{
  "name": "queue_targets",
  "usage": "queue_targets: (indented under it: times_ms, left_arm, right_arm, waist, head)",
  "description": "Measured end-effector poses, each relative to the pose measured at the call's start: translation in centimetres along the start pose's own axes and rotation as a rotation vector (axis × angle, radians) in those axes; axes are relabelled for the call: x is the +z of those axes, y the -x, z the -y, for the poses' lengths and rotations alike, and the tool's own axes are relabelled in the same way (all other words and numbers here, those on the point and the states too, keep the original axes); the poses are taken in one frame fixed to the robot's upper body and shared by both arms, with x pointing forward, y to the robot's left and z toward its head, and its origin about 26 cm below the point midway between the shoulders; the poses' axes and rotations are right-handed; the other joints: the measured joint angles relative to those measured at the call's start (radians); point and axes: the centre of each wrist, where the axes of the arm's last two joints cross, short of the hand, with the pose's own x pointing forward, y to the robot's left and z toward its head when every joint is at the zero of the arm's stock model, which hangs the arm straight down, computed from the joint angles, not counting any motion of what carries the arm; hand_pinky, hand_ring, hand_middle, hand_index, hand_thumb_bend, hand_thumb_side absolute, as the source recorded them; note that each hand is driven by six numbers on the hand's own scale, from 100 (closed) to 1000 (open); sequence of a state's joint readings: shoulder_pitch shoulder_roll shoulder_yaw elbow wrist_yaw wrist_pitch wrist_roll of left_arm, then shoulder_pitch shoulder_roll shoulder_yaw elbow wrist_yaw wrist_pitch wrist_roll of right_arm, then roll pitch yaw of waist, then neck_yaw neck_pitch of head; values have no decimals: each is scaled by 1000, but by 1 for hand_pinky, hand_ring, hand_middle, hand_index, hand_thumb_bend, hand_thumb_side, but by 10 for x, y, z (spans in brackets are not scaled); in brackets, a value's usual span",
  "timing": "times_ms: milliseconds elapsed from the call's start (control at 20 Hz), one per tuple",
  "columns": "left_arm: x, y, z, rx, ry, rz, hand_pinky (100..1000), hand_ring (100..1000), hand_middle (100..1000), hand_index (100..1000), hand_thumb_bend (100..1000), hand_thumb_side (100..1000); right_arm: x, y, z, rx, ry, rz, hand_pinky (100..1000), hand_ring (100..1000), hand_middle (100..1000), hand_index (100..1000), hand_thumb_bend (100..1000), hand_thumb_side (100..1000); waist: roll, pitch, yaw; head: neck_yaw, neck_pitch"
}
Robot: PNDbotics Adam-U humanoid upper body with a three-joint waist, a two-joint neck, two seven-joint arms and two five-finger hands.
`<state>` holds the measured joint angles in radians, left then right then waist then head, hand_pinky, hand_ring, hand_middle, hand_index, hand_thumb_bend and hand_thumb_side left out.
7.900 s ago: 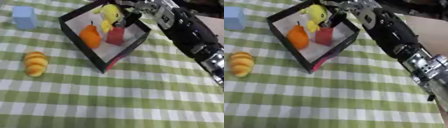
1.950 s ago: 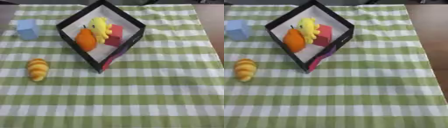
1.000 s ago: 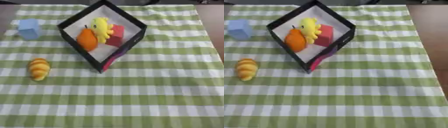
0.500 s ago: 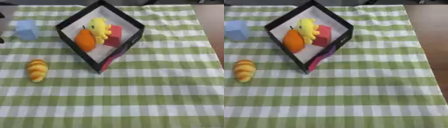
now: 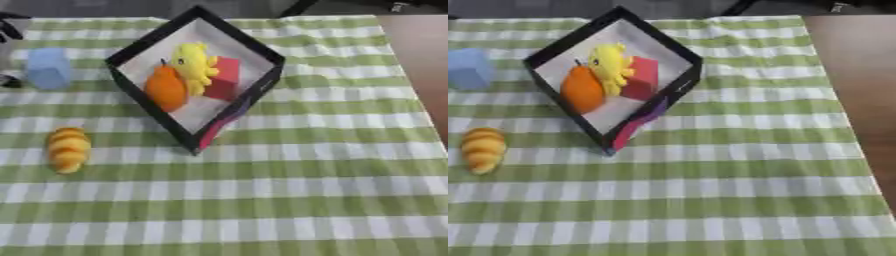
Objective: Pick up objects on the table and place them in the box.
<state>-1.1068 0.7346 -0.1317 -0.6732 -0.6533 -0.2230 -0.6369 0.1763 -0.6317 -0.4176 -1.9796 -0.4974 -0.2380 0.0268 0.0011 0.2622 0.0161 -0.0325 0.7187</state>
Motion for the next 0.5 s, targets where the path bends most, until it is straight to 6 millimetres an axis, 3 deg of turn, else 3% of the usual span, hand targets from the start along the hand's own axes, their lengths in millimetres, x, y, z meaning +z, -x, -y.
queue_targets:
  times_ms: [250, 500]
  left_arm:
    - [-1, -1, -3, 28, 21, 11, 897, 848, 820, 836, 607, 100]
    - [-2, -3, -3, 72, 74, 29, 906, 856, 827, 840, 641, 163]
  right_arm:
    - [0, 0, 0, 0, -18, 1, 780, 721, 700, 838, 100, 529]
    - [0, 0, -1, -2, -28, 2, 782, 722, 701, 840, 100, 531]
  waist:
    - [0, 9, -9]
    - [3, 20, -15]
  head:
    - [3, -10]
    - [7, -20]
